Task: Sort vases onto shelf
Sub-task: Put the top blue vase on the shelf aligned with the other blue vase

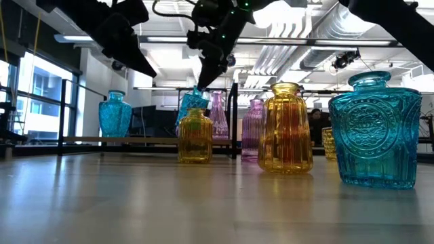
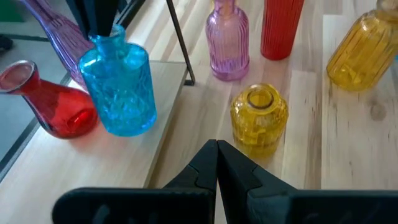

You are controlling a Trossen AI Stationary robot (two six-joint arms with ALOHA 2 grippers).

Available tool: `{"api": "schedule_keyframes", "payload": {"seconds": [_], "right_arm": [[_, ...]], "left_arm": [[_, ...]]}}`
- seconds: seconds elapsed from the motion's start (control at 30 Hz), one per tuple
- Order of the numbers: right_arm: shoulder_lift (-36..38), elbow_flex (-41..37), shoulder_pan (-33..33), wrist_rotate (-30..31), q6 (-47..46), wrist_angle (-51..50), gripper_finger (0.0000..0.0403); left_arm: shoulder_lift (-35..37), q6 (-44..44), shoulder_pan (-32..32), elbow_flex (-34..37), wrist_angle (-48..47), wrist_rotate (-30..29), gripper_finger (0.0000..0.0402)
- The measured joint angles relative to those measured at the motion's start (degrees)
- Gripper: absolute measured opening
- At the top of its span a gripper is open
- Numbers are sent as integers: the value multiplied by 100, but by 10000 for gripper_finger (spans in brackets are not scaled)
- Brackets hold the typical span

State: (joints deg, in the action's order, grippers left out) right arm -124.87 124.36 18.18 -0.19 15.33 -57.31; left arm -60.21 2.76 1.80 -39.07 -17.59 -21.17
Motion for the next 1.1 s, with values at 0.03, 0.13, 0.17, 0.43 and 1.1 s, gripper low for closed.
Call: {"api": "schedule_keyframes", "payload": {"seconds": [0.03,0.13,0.17,0.43,1.1], "right_arm": [[-8,0,9,3,-4,13,0],[-12,0,23,3,-18,10,0],[-12,0,21,-25,-26,-10,0],[-12,0,58,-203,-91,-80,0],[-12,0,58,-332,16,-117,1]], "left_arm": [[1,-24,0,0,11,0,1],[1,-92,0,0,91,0,1],[1,-94,0,0,129,0,1],[1,-94,0,0,125,0,0],[1,-92,0,0,121,2,1]]}}
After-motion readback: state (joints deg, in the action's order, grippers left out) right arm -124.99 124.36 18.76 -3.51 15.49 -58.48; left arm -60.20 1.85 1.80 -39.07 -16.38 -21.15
